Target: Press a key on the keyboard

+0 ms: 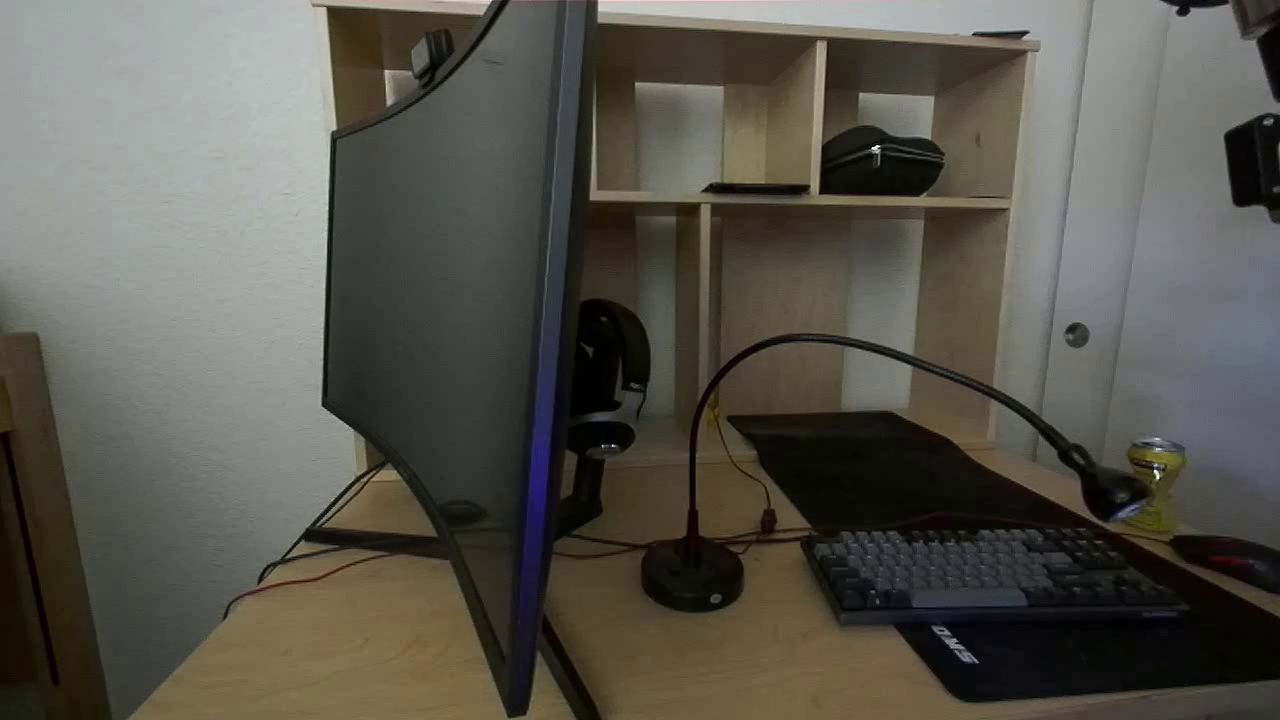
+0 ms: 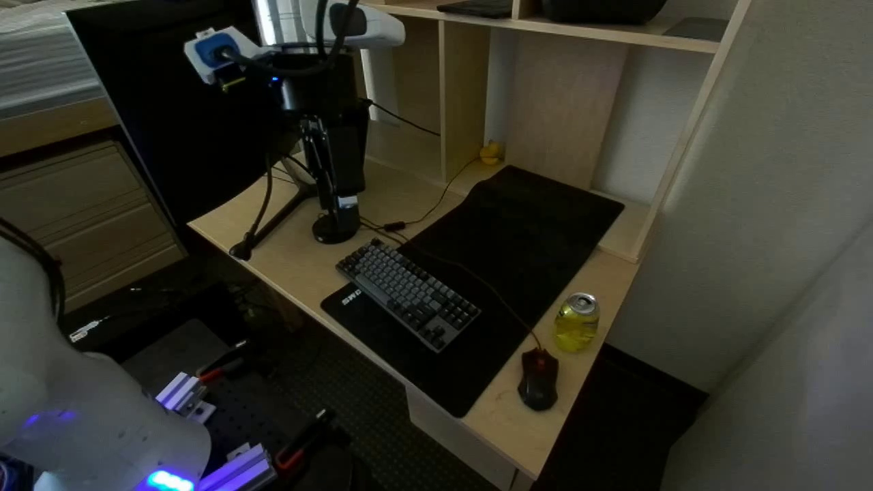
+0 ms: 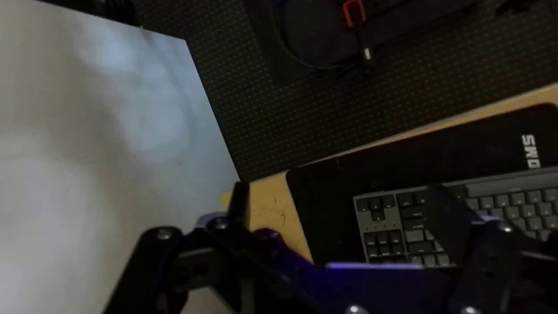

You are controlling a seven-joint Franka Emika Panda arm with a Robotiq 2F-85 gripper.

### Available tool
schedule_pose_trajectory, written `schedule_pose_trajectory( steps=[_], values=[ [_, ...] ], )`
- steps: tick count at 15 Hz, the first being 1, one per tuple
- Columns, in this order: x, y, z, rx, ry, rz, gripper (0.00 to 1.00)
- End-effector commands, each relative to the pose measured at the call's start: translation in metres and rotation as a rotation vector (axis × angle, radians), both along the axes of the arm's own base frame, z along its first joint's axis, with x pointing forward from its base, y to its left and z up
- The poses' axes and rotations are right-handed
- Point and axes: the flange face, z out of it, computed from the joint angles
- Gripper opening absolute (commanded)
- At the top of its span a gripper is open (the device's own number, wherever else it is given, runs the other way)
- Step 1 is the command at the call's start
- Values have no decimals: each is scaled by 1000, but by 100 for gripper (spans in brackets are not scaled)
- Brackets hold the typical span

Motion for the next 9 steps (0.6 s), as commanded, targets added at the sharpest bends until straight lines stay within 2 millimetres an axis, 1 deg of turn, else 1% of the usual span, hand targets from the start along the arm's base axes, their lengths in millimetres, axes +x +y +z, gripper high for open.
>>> schedule_pose_trajectory(
  steps=[1, 3, 4, 5, 8, 9],
  values=[
    [7, 1, 1, 17, -87, -183, 100],
    [7, 4, 0, 18, -98, -285, 100],
    [33, -23, -39, 73, -80, -269, 100],
    [8, 3, -2, 27, -100, -229, 100],
    [26, -15, -33, 58, -84, -260, 100],
    [36, -14, -49, 47, -70, -309, 100]
  ],
)
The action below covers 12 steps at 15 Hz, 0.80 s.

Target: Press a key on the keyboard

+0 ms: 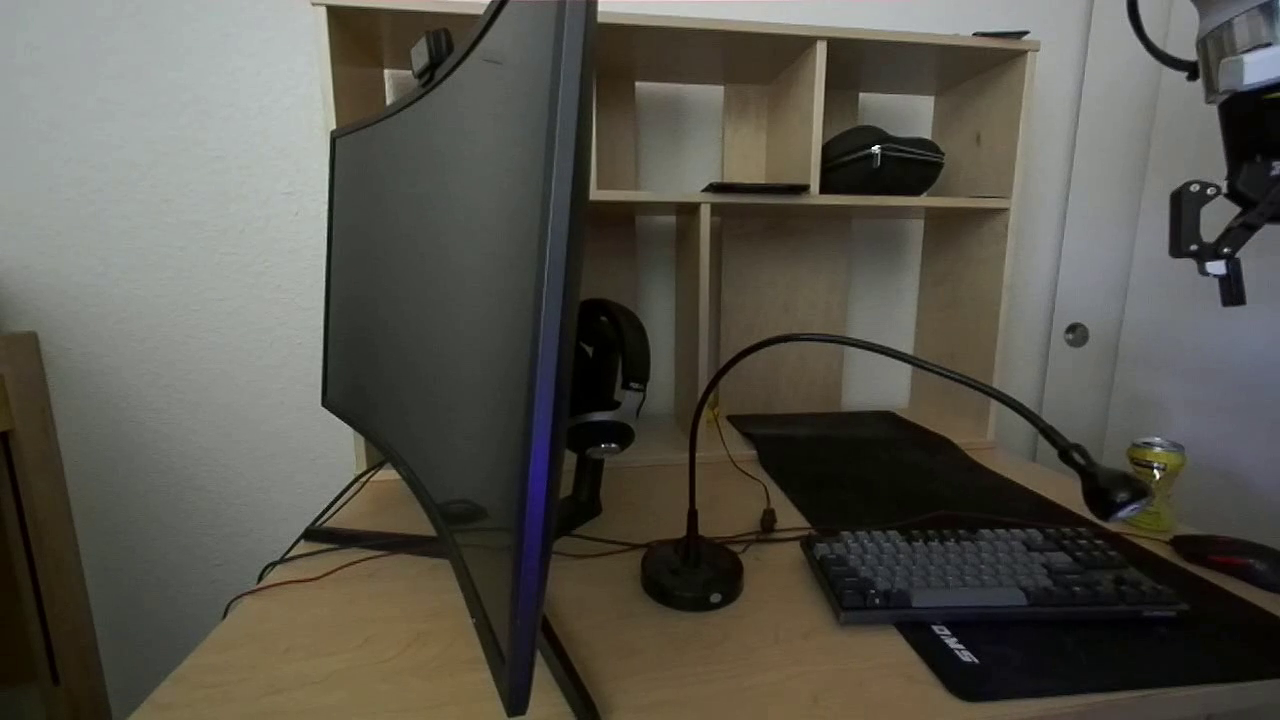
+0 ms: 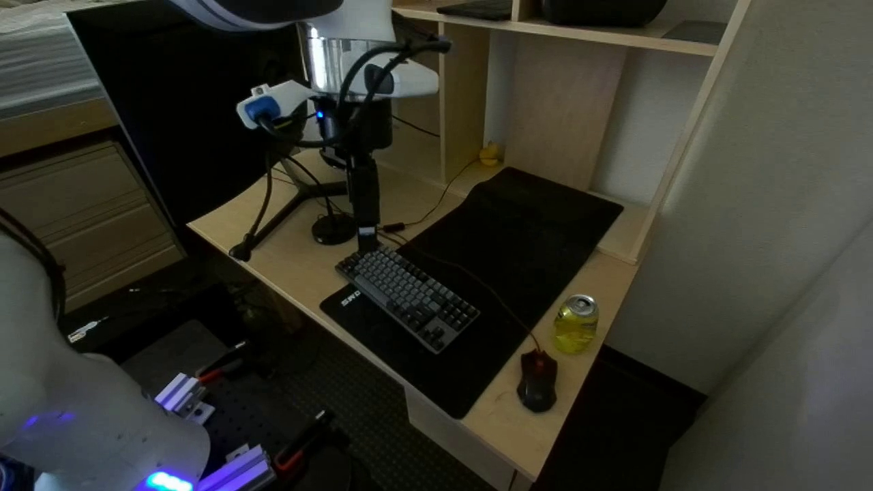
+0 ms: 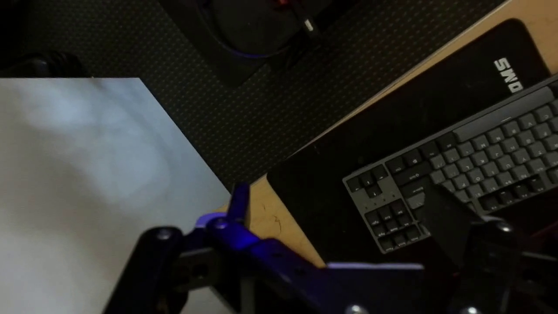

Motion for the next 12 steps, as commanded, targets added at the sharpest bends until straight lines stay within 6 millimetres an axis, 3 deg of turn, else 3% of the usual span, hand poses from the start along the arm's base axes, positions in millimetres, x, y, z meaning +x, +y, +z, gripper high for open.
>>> schedule_pose_trajectory(
  steps=[1, 3, 8, 9, 10, 12],
  values=[
    [26, 3, -26, 10, -24, -159, 100],
    [59, -2, -51, 74, -55, -263, 100],
    [109, -6, -93, 133, -194, -535, 100],
    [130, -25, -95, 135, -205, -592, 100],
    [101, -5, -91, 121, -186, -505, 100],
    [120, -16, -95, 122, -196, -559, 100]
  ],
)
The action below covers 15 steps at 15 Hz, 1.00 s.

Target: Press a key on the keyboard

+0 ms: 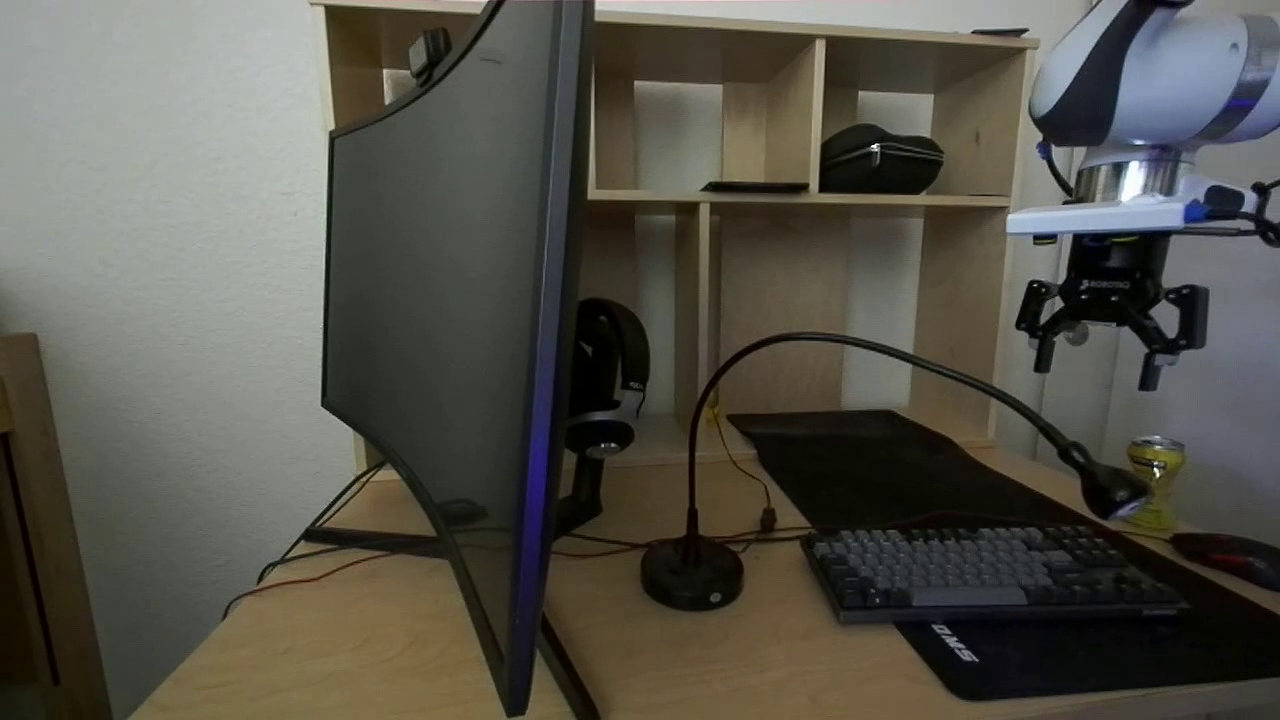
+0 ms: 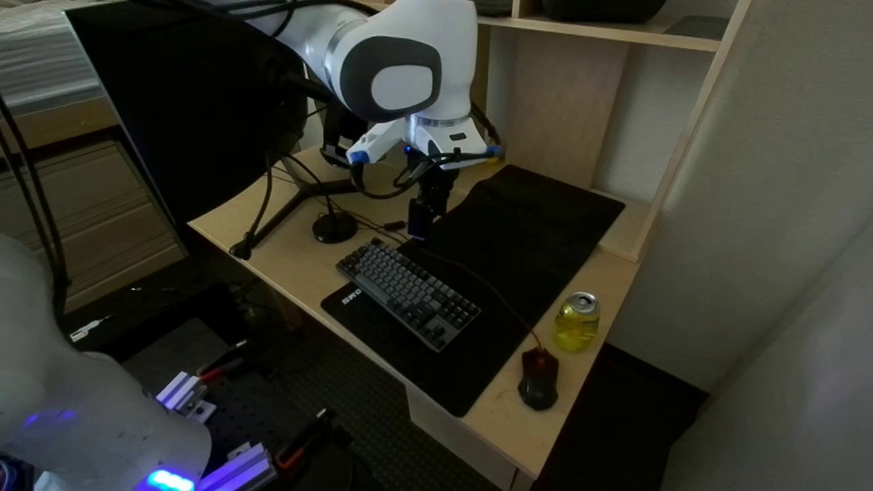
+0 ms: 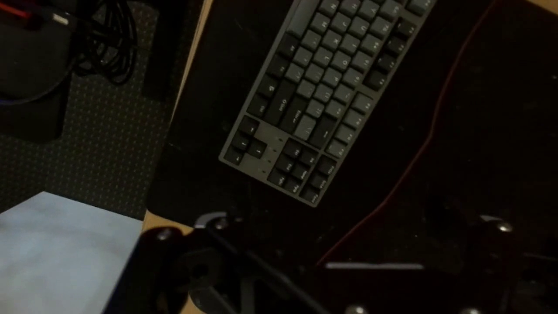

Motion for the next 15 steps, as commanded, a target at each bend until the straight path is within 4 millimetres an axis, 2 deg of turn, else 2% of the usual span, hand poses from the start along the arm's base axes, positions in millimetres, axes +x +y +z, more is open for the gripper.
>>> schedule_pose_trajectory(
  steps=[1, 2, 5, 10, 12, 13, 15],
  values=[
    [5, -4, 0, 0, -1, -9, 100],
    [7, -6, 0, 0, -1, -13, 100],
    [27, -16, -46, -17, -31, -201, 100],
    [50, -31, -99, -19, -192, -458, 100],
    [56, -32, -114, -10, -232, -564, 100],
    [48, -30, -106, -19, -202, -485, 100],
    [52, -30, -117, -17, -215, -533, 100]
  ],
)
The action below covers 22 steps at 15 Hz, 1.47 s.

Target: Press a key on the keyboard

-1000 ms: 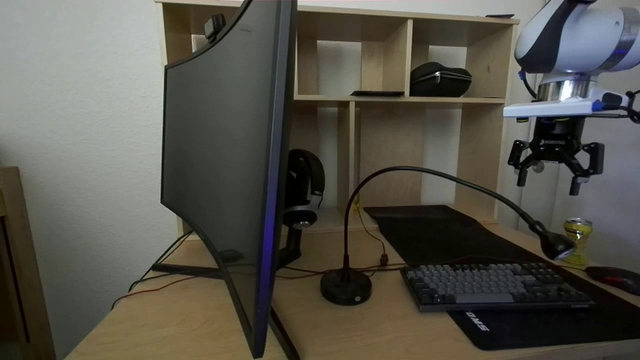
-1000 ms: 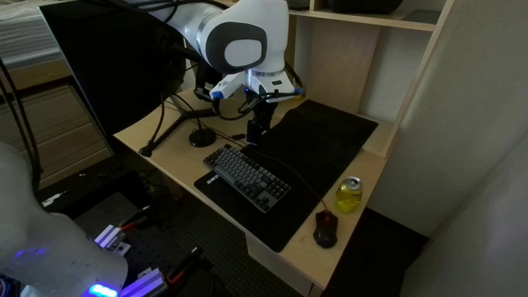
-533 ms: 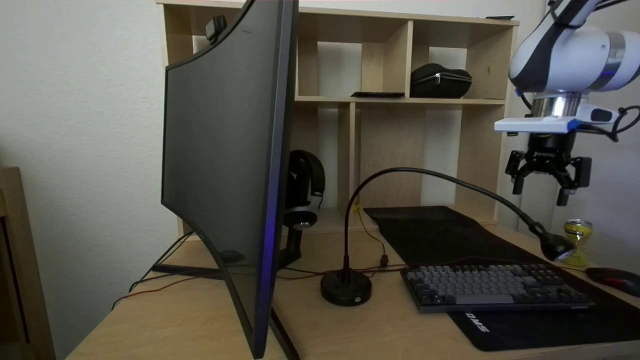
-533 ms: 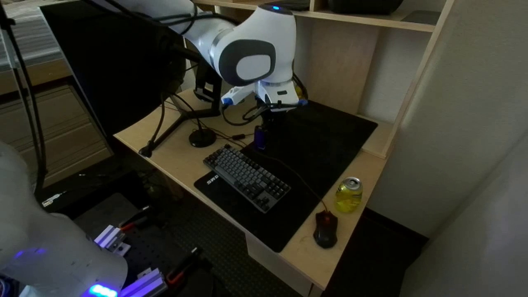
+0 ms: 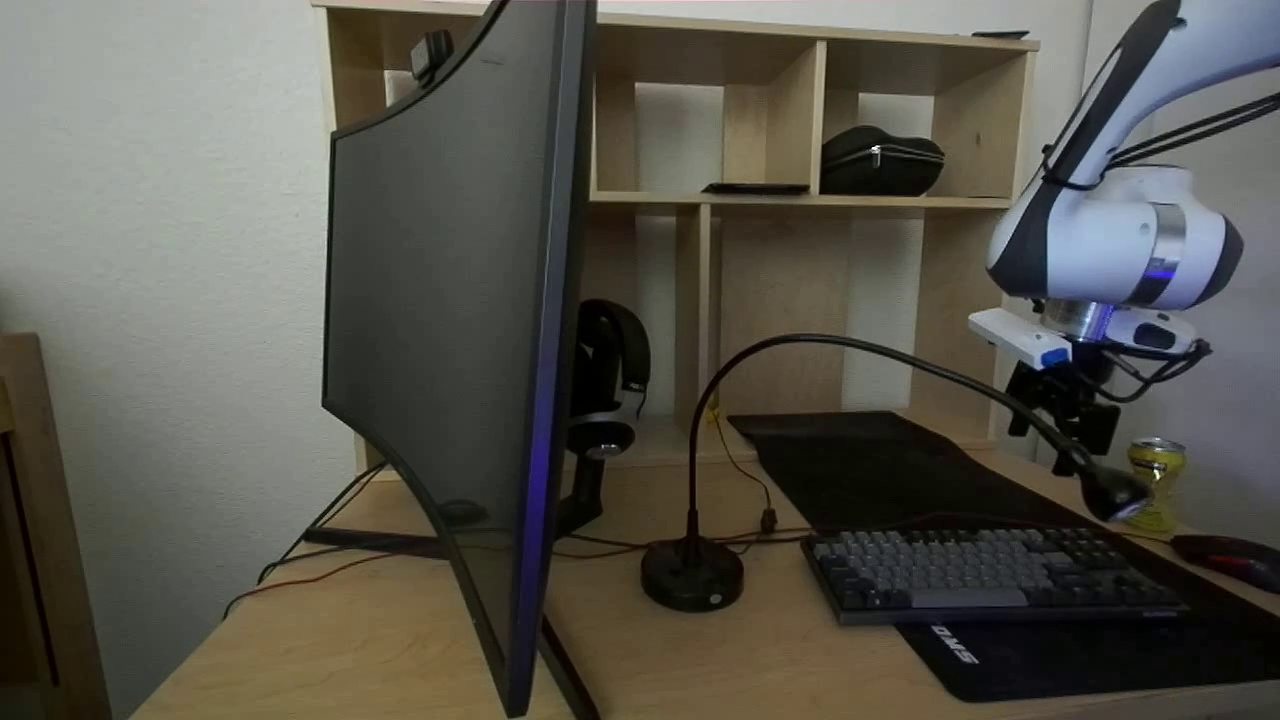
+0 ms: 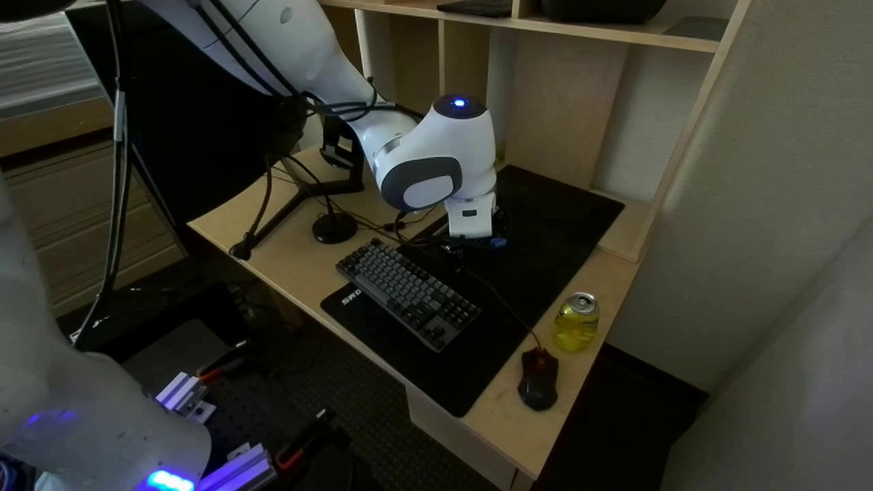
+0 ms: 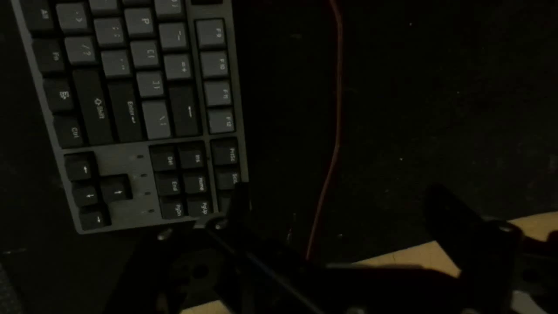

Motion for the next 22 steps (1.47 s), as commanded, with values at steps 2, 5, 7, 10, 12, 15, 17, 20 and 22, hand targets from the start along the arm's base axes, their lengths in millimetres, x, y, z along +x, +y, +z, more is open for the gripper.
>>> schedule_pose_trajectory(
  steps=[2, 5, 7, 10, 12, 15, 17, 20, 22],
  values=[
    [2, 0, 0, 2, -3, -10, 100],
    [2, -3, 1, -34, 1, -24, 100],
    [3, -5, 1, -64, -38, -56, 100],
    [3, -5, 2, -91, -46, -115, 100],
    [3, 2, 2, -26, -17, -173, 100],
    [6, -1, 3, -45, -30, -154, 100],
    [6, 0, 3, -43, -30, -159, 100],
    [4, 1, -49, -56, 42, -150, 100],
    [1, -7, -75, -52, 73, -179, 100]
  ],
)
